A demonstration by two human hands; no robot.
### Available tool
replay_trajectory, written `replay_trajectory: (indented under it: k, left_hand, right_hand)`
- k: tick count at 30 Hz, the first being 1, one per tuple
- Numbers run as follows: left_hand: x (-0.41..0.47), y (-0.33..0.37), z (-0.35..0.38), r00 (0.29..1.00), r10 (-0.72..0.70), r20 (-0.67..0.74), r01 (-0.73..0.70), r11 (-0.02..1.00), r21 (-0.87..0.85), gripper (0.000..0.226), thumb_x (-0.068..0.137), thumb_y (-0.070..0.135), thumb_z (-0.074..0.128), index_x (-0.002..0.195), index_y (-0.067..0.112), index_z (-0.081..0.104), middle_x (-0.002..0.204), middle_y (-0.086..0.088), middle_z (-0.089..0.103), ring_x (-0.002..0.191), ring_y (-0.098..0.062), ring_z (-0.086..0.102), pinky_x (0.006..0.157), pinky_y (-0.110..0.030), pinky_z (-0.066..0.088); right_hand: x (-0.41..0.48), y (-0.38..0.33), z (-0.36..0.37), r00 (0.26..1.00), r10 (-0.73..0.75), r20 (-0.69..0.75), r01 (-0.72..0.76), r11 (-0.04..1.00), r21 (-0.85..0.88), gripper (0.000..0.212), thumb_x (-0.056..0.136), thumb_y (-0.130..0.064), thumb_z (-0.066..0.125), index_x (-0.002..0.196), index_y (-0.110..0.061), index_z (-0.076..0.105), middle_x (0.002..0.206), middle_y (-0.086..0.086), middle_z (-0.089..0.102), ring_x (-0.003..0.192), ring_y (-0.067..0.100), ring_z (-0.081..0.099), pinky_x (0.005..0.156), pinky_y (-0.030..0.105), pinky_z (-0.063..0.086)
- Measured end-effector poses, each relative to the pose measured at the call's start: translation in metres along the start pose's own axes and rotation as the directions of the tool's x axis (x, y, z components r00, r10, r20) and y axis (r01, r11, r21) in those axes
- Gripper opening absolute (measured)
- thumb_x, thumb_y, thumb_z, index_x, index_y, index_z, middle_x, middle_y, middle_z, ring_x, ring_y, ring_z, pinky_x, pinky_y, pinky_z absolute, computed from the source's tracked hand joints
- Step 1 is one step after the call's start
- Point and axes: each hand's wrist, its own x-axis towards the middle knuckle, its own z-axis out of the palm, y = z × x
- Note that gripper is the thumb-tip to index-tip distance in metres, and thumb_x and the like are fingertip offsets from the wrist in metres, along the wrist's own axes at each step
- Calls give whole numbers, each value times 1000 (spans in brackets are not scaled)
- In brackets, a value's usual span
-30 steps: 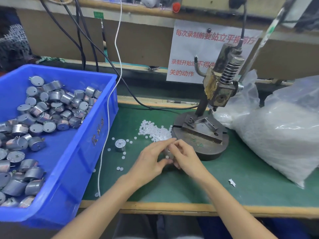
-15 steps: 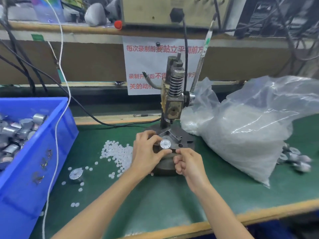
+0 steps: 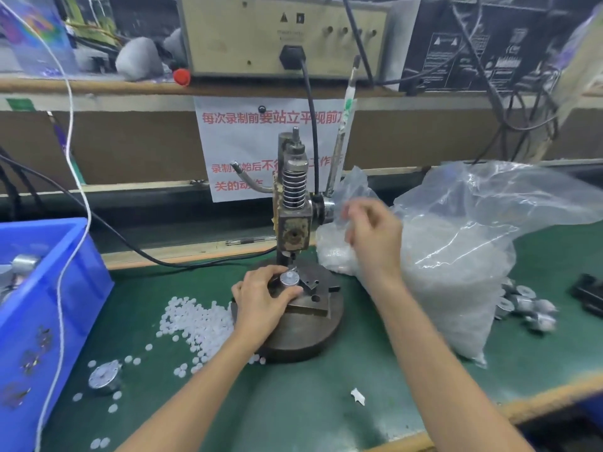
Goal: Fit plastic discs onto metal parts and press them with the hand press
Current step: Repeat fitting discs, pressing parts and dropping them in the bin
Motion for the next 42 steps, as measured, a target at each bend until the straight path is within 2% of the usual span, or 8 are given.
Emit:
replay_trajectory:
  k: [4,8,10,20,25,30,36,42]
  left_hand:
    - [-2,0,0,999,-47,14,48,998,-36,37,72,44,75,105,33,65,101,13,62,106,-8,48,81,-23,17]
    - [-2,-2,1,999,-36,-2,36,999,-31,38,72,46,74,106,33,65,100,15,60,108,-8,45,78,-21,14]
    - [-2,-3,3,999,-27,-23,26,999,-26,38,71,46,74,106,32,65,99,16,58,108,-8,43,78,-21,14]
    - [-2,-5,4,999,2,-34,-3,1000,-15,39,73,47,73,107,28,66,99,16,57,108,-9,42,81,-24,16]
    - [-4,-6,5,1000,6,-27,-6,1000,-8,35,75,46,72,106,30,65,98,19,56,108,-10,43,84,-27,19]
    - [-5,-5,4,999,25,-26,-25,1000,18,34,77,48,69,107,32,63,100,19,56,108,-10,42,83,-28,19]
    - [-13,7,5,999,2,-38,4,987,163,38,80,43,66,111,22,56,121,3,51,119,-18,34,90,-31,17]
    - [-67,41,9,981,191,-17,-191,981,27,31,76,29,72,99,24,52,103,12,48,102,-9,35,77,-26,16]
  right_hand:
    - [83,-63,14,989,79,122,-86,995,55,35,94,-17,54,126,-4,53,109,9,65,56,5,59,48,17,44]
    - [73,-72,20,990,-35,138,35,999,2,6,92,-17,57,87,-14,57,76,-2,55,58,7,43,58,20,39]
    - [43,-55,18,983,-185,9,185,982,47,28,90,-13,57,67,-18,42,62,-8,41,58,9,36,61,26,36]
    - [11,-33,32,921,-301,-249,347,922,170,31,85,-12,49,61,-22,32,49,-15,38,49,1,32,53,27,31]
    - [55,-54,45,961,-209,-180,192,976,-104,21,97,-22,49,76,-24,47,62,-13,45,52,-2,41,61,27,37]
    - [29,-16,32,994,-105,-8,105,993,-62,37,97,-11,47,134,-14,46,123,-4,56,106,6,55,90,21,47]
    - [-73,66,-6,996,83,-14,-84,988,-132,20,89,-5,56,88,-25,63,81,-6,68,71,5,60,73,27,50]
    - [-103,79,-34,865,360,350,-346,933,-105,16,99,-20,45,102,-20,61,87,1,65,69,11,59,51,24,45]
